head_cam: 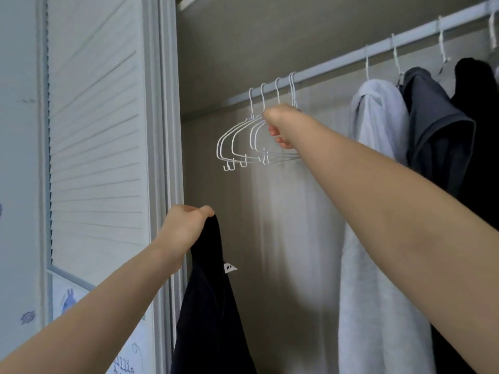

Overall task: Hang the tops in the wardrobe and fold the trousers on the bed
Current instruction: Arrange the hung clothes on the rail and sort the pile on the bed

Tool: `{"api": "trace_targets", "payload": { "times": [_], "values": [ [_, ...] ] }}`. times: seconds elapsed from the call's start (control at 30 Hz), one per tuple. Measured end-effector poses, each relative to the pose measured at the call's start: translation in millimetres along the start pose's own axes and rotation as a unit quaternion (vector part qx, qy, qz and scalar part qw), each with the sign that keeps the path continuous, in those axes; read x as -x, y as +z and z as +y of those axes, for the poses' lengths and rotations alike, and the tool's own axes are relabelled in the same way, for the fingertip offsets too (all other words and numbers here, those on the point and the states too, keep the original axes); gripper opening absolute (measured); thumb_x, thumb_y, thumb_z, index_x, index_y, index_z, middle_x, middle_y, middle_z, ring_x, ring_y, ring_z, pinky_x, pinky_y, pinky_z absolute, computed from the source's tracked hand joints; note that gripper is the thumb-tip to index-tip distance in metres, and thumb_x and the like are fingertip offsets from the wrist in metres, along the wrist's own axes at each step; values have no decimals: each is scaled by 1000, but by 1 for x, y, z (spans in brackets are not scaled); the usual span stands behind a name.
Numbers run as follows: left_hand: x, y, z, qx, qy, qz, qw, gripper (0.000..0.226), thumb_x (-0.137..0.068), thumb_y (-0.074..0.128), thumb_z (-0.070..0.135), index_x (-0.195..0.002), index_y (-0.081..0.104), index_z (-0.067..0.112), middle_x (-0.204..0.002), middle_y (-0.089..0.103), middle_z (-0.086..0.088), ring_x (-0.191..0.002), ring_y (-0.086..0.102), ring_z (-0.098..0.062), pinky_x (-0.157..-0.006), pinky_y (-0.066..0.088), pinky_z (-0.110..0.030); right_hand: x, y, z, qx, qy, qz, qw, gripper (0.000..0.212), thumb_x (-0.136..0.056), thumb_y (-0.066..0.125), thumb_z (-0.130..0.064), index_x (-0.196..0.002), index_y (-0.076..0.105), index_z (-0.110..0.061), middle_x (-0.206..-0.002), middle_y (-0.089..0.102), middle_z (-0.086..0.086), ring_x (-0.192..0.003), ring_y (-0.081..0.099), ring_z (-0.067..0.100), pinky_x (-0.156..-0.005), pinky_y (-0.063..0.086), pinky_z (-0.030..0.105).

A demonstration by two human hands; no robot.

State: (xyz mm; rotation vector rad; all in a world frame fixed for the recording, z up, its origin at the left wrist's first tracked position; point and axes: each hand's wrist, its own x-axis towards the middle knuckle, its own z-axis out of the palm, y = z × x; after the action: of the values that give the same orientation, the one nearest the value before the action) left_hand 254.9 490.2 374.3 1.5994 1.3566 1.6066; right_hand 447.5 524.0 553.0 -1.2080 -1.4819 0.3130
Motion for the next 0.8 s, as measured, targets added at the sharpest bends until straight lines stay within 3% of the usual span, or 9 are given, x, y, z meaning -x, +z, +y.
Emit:
{"api": "trace_targets", "payload": {
  "times": [0.1, 0.23, 0.3, 0.4, 0.47, 0.57, 0.67, 0.8],
  "values": [
    [-4, 2, -1, -30, -1, -5, 1000, 24, -88, 59, 24, -72, 47, 11, -64, 41, -8, -55, 45, -21, -54, 33, -26, -5, 4, -2, 44, 40, -5, 998, 13, -99, 37, -16, -92, 47, -14, -76, 49, 4, -54, 40, 13, -37, 33, 19],
    [-6, 4, -2, -40, 1, -11, 999, 22, -88, 58, 24, -74, 46, 12, -70, 38, -9, -62, 42, -21, -58, 33, -29, -13, 10, 3, 19, 36, 6, 999, 10, -96, 41, -16, -105, 45, -18, -91, 55, 2, -52, 44, 10, -30, 32, 9],
    [-5, 5, -2, -41, 3, -17, 999, 21, -88, 58, 24, -75, 48, 12, -71, 39, -10, -62, 43, -22, -58, 33, -29, -16, 11, 6, 9, 41, 14, 999, 10, -95, 39, -22, -98, 48, -18, -96, 56, 2, -53, 44, 11, -36, 32, 9],
    [-5, 5, -2, -36, 6, -24, 999, 20, -88, 59, 24, -74, 50, 11, -69, 43, -10, -61, 48, -22, -62, 38, -29, -18, 15, 2, 21, 43, 9, 999, 19, -96, 37, -24, -80, 45, -17, -94, 56, 3, -52, 44, 13, -46, 30, 20],
    [-5, 5, -2, -38, 9, -26, 999, 21, -88, 59, 24, -74, 50, 11, -69, 44, -10, -60, 48, -22, -62, 39, -29, -20, 20, 3, 42, 44, 7, 998, 8, -96, 40, -23, -93, 46, -19, -91, 56, 3, -51, 43, 13, -46, 29, 20],
    [-3, 6, -5, -49, 8, -24, 998, 25, -88, 60, 25, -70, 54, 8, -64, 47, -9, -56, 52, -21, -58, 39, -27, -22, 31, 6, 30, 29, 24, 999, 13, -96, 43, -22, -106, 50, -17, -88, 57, 3, -53, 44, 14, -45, 30, 19],
    [0, 4, -6, -54, 6, -24, 998, 26, -88, 60, 25, -69, 57, 8, -61, 50, -8, -56, 54, -20, -56, 39, -27, -27, 40, 5, -23, 20, 29, 999, 34, -95, 45, -18, -126, 53, -7, -109, 61, 7, -77, 60, 24, -65, 45, 25],
    [4, 0, -7, -49, 6, -25, 998, 25, -88, 60, 23, -67, 56, 8, -59, 49, -7, -53, 53, -19, -56, 39, -26, -31, 53, 4, -31, 16, 24, 999, 36, -92, 51, -19, -126, 53, -6, -103, 55, 10, -88, 51, 22, -70, 47, 28]
  ]
}}
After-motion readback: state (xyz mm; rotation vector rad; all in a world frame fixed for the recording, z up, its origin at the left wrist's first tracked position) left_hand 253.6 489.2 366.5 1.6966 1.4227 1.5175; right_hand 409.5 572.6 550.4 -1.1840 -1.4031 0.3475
